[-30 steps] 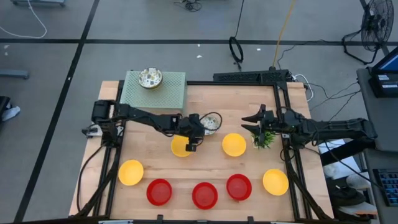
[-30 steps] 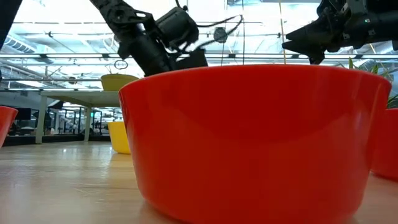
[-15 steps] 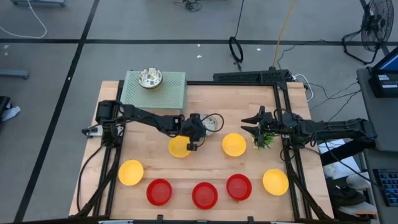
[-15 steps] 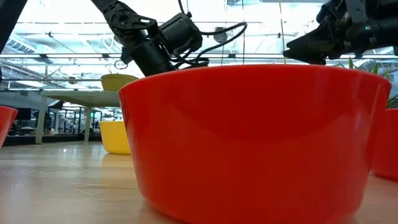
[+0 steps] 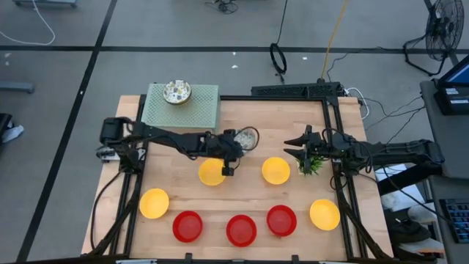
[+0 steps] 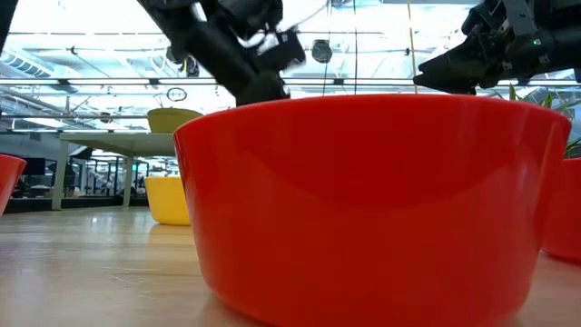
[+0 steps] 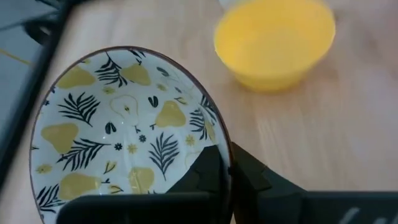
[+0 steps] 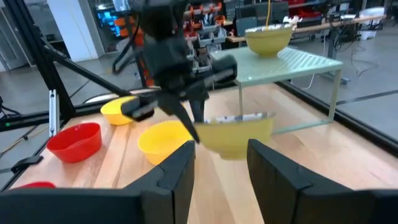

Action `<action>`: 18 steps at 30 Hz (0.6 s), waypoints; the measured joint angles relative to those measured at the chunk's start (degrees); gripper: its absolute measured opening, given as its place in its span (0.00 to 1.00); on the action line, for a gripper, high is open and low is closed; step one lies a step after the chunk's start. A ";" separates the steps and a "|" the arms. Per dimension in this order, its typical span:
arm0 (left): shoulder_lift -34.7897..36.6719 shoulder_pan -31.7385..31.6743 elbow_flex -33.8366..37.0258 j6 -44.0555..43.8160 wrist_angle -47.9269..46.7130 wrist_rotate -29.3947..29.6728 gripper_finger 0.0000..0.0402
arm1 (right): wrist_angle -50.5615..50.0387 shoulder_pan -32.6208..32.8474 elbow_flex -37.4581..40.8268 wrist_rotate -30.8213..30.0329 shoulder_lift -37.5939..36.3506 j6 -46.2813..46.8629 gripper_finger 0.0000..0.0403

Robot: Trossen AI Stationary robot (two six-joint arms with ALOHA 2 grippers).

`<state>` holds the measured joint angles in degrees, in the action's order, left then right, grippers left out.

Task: Pick & Place Mini bowls
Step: Stack the white bowl on the white bowl on the shelf

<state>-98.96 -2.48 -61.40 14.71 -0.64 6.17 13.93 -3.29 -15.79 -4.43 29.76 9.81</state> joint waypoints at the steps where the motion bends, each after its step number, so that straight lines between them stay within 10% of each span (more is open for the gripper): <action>1: 1.62 0.00 0.04 -0.09 -0.13 0.02 0.03 | 0.15 0.00 0.00 0.02 0.02 -0.06 0.34; 7: 12.76 -0.01 -0.01 2.45 -0.13 3.04 0.05 | 0.07 0.00 0.00 0.02 0.04 -0.16 0.34; 18: 26.99 -8.37 -0.03 9.03 -18.40 32.65 0.08 | 0.39 0.02 0.00 0.00 0.15 -0.03 0.34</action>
<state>-71.97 -10.85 -61.43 23.74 -19.04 38.82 14.32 -3.27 -15.79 -4.42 29.91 9.78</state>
